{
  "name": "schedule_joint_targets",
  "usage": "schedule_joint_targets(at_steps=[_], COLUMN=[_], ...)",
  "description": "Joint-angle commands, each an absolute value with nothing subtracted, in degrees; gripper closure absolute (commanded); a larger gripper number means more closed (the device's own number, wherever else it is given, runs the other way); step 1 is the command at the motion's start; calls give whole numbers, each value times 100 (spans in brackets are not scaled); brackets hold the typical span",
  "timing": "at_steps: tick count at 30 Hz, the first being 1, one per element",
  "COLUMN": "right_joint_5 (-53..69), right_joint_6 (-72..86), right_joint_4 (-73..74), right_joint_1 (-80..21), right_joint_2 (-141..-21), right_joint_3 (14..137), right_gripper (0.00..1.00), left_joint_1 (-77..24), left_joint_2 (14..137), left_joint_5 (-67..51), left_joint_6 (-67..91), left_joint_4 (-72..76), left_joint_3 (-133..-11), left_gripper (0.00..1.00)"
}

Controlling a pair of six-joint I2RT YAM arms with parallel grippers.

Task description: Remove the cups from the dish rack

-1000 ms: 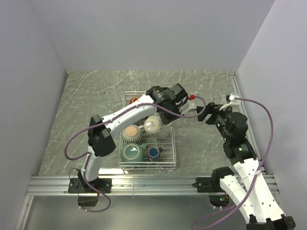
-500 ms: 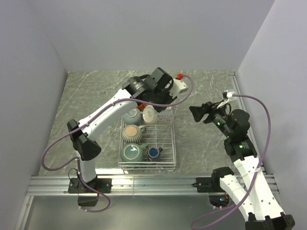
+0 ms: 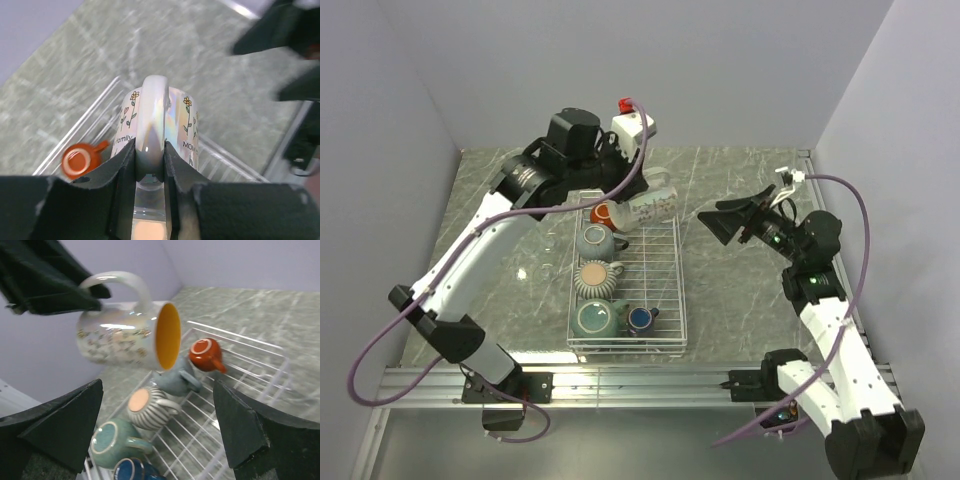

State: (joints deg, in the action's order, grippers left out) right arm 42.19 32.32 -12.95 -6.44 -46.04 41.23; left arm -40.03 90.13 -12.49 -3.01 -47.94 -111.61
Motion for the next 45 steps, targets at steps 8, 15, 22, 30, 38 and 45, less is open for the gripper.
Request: schedule_joint_targets(at_steps=[8,15,22,30,38,45], right_joint_5=[5194,5045,5282,4793,2963,1909], right_joint_6=[4685,4535,5238,4512,3147,2278], right_joint_4=[-3419,-3296,-4402,-3597,-1286,-45], right_joint_1=[-843,-1494,-1687,-1784,-1793,-1793], right_joint_2=[-5176,-5518,-5827,-5582,-5054,-5045], right_joint_3=[4315,4491,4438,4439,4614,5088], right_gripper=[14,20,55,100,100,100], left_joint_1=[-4104,-4104,-4087,-3911,-3893,-3894], left_joint_2=[8543,8613,8596,8604,8832,8947], left_joint_5=[-2461,-2689,-2786,-3155,-2506,-2215], left_joint_6=[264,360,281,597,492,431], left_joint_4=[-3832,-3779,-3683,-3199,-2997,-3058], left_joint_3=[-11505,-11531,-11286,-10627,-10257,-10335], left_gripper=[100,100,100,100,39,10])
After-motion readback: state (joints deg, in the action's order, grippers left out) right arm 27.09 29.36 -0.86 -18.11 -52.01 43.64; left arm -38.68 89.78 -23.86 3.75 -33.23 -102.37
